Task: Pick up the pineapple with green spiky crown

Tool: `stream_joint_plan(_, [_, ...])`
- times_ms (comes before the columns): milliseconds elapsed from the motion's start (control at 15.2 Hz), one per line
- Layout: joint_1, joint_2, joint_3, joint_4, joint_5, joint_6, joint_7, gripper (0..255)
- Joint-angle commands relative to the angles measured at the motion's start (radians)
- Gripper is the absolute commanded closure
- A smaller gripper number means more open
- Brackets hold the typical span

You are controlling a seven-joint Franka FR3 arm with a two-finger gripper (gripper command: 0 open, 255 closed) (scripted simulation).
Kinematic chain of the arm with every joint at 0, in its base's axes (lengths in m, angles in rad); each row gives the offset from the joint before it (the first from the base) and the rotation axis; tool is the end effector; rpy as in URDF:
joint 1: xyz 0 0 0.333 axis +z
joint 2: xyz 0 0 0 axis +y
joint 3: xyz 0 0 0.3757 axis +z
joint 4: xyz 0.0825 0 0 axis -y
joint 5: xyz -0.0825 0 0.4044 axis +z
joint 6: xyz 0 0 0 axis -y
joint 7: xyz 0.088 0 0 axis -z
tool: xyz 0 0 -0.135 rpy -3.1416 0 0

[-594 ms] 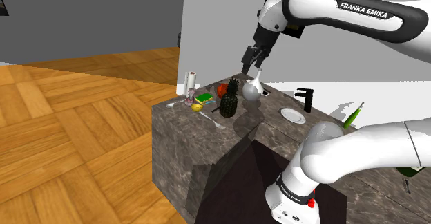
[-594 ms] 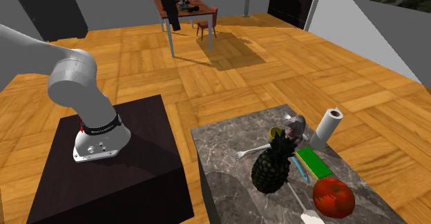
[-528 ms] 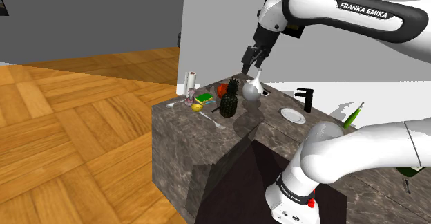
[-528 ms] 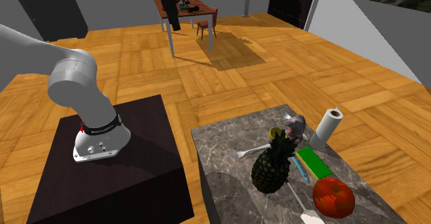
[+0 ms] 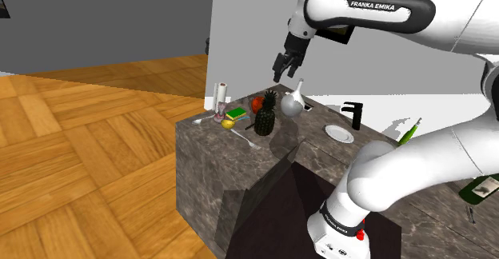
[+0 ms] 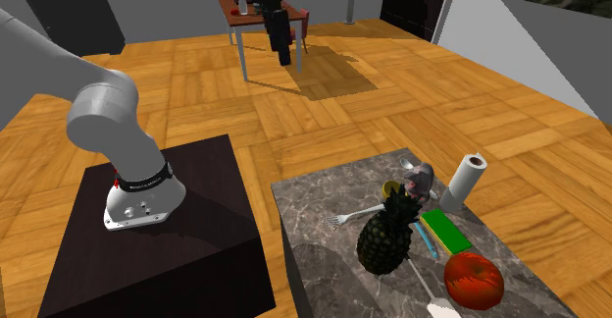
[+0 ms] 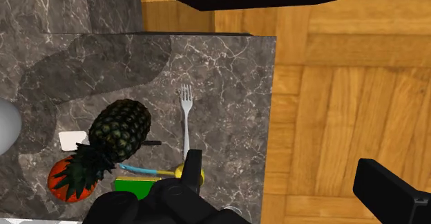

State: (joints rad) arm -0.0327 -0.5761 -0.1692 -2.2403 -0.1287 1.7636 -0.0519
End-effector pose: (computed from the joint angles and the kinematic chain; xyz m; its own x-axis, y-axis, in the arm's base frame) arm 0.3650 -0.1054 0.6078 0.9902 -0.1061 0.0910 -0.1101 -0.9931 0.0410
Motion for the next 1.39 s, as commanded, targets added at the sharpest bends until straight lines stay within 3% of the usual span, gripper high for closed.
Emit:
stream_joint_plan(0, [-0.008,0.071,-0.043,0.038,0.0,0.023,-0.039,0])
stream_joint_plan(396, [-0.022,0.29,-0.147,0.171,0.041,0.07,-0.143,0])
stream_joint_plan(792, [-0.049,0.534,-0.233,0.346,0.131,0.08,-0.262,0])
stream_joint_plan(1320, [-0.155,0.893,-0.281,0.663,0.292,0.018,-0.407,0])
